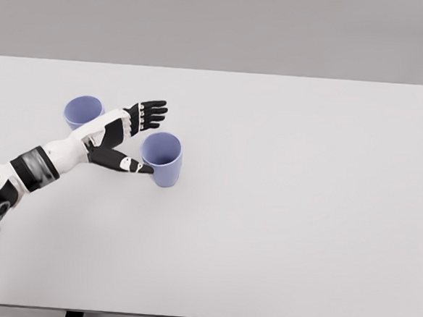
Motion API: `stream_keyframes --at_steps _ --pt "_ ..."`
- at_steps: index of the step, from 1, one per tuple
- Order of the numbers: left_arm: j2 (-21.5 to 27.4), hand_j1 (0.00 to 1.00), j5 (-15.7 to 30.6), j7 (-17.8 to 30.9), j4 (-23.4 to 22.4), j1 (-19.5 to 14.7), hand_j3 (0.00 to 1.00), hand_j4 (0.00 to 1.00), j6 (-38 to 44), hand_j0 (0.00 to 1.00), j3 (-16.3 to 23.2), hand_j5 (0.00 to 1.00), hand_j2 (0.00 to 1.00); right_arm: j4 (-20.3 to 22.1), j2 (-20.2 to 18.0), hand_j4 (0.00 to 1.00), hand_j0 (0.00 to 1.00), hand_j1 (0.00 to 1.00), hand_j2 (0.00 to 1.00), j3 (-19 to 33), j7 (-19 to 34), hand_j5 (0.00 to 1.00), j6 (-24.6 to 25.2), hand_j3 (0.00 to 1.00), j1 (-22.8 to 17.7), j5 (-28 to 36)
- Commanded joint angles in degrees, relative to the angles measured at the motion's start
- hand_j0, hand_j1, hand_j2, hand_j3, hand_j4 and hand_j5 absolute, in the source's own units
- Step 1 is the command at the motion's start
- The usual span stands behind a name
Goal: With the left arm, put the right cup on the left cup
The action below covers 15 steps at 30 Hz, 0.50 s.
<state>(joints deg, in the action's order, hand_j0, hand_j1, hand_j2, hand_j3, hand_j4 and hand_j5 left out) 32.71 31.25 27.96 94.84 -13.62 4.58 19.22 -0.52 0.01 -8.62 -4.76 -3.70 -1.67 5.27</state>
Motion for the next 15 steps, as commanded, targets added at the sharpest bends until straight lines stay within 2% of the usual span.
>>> stream_keyframes --at_steps 1,15 --pt "-0.2 1.0 0.3 0.0 -0.6 0.0 1.0 1.0 0.0 1.0 0.0 1.0 1.0 0.0 0.0 1.0 1.0 1.0 1.0 0.0 0.0 1.0 -0.1 1.0 0.0 0.0" --pt "-1.7 1.0 0.2 0.0 -2.1 0.6 1.0 1.0 0.0 1.0 0.2 1.0 1.0 0.0 0.0 1.0 1.0 1.0 1.0 0.0 0.0 1.0 0.0 1.0 0.0 0.0"
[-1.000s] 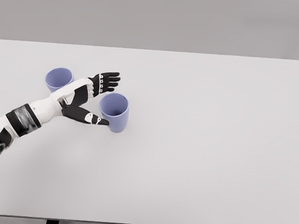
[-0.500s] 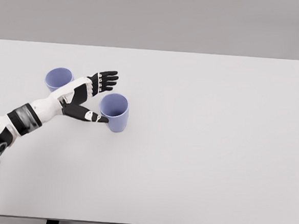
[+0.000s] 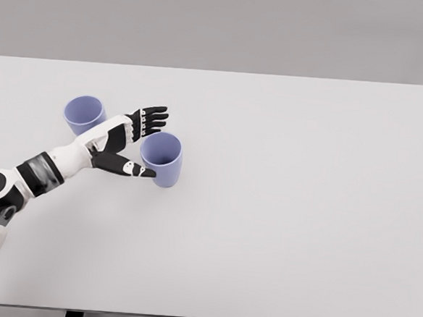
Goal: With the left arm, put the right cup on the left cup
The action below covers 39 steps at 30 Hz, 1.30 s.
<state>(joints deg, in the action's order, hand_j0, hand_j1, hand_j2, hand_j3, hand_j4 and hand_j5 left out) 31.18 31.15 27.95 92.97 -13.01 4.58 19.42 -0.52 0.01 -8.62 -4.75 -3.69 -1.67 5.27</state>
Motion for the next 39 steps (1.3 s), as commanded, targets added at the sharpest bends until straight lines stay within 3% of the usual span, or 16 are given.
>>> stream_keyframes --at_steps 1,39 --pt "-0.2 1.0 0.3 0.0 -0.2 0.0 1.0 1.0 0.0 1.0 0.0 1.0 1.0 0.0 0.0 1.0 1.0 1.0 1.0 0.0 0.0 1.0 0.0 1.0 0.0 0.0" --pt "-3.8 1.0 -0.1 0.0 -4.1 0.0 1.0 1.0 0.0 1.0 1.7 1.0 1.0 0.0 0.0 1.0 1.0 1.0 1.0 0.0 0.0 1.0 0.0 1.0 0.0 0.0"
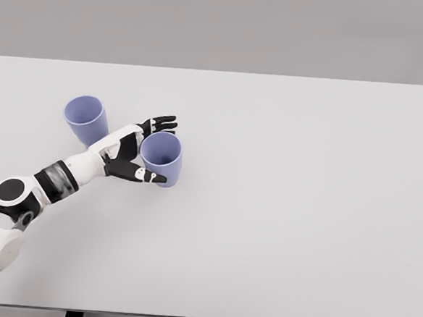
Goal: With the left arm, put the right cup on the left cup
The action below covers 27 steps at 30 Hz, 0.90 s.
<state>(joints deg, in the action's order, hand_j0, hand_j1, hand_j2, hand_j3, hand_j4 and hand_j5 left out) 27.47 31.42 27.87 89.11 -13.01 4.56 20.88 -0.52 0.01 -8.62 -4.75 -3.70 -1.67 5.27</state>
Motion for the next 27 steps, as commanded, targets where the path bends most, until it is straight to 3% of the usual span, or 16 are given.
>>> stream_keyframes --at_steps 1,8,14,27 --pt "0.0 1.0 -0.4 0.1 -0.2 0.0 1.0 1.0 0.0 1.0 0.2 1.0 1.0 0.0 0.0 1.0 1.0 1.0 1.0 0.0 0.0 1.0 0.0 1.0 0.0 0.0" --pt "0.0 1.0 -0.3 0.1 -1.4 0.0 1.0 1.0 0.0 1.0 0.2 1.0 1.0 0.0 0.0 1.0 1.0 1.0 1.0 0.0 0.0 1.0 0.0 1.0 0.0 0.0" --pt "0.0 0.78 -0.3 0.1 -1.4 0.0 0.78 0.78 0.0 0.78 0.2 0.78 0.78 0.0 0.0 1.0 1.0 1.0 1.0 0.0 0.0 1.0 0.0 1.0 0.0 0.0" --pt "0.0 0.73 -0.1 0.1 -0.6 0.1 0.73 0.73 0.0 0.73 0.0 0.73 0.73 0.0 0.0 1.0 1.0 1.0 1.0 0.0 0.0 1.0 0.0 1.0 0.0 0.0"
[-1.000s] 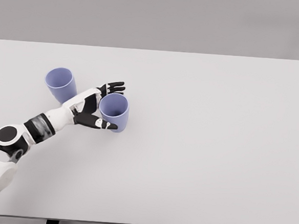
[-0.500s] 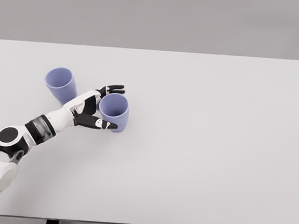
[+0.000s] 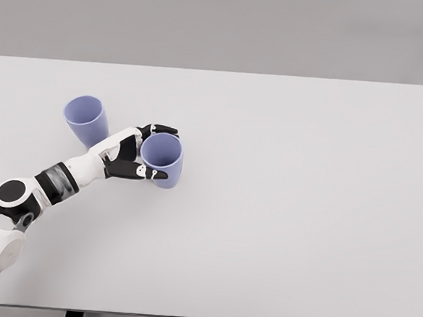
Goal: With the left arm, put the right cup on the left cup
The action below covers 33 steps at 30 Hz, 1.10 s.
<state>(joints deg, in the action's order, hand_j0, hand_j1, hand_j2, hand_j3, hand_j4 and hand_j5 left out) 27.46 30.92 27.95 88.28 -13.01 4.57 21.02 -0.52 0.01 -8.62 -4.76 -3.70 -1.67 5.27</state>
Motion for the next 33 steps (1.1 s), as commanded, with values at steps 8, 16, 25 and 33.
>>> stream_keyframes --at_steps 8,16,25,33 --pt "0.4 0.73 0.8 0.0 3.8 -0.6 0.73 0.73 2.8 0.73 -0.3 0.73 0.73 0.0 0.0 1.0 1.0 1.0 1.0 0.0 0.0 1.0 0.0 1.0 0.0 0.0" --pt "0.7 0.73 0.9 0.0 6.6 -0.8 0.73 0.73 3.0 0.73 -2.0 0.73 0.73 0.0 0.0 1.0 1.0 1.0 1.0 0.0 0.0 1.0 0.0 1.0 0.0 0.0" --pt "1.6 0.73 1.1 0.0 7.5 -1.0 0.73 0.73 3.0 0.73 -3.1 0.73 0.73 0.0 0.0 1.0 1.0 1.0 1.0 0.0 0.0 1.0 0.0 1.0 0.0 0.0" --pt "2.0 0.73 1.8 0.0 8.0 -1.7 0.73 0.73 3.0 0.73 -4.8 0.73 0.73 0.0 0.0 1.0 1.0 1.0 1.0 0.0 0.0 1.0 -0.1 1.0 0.0 0.0"
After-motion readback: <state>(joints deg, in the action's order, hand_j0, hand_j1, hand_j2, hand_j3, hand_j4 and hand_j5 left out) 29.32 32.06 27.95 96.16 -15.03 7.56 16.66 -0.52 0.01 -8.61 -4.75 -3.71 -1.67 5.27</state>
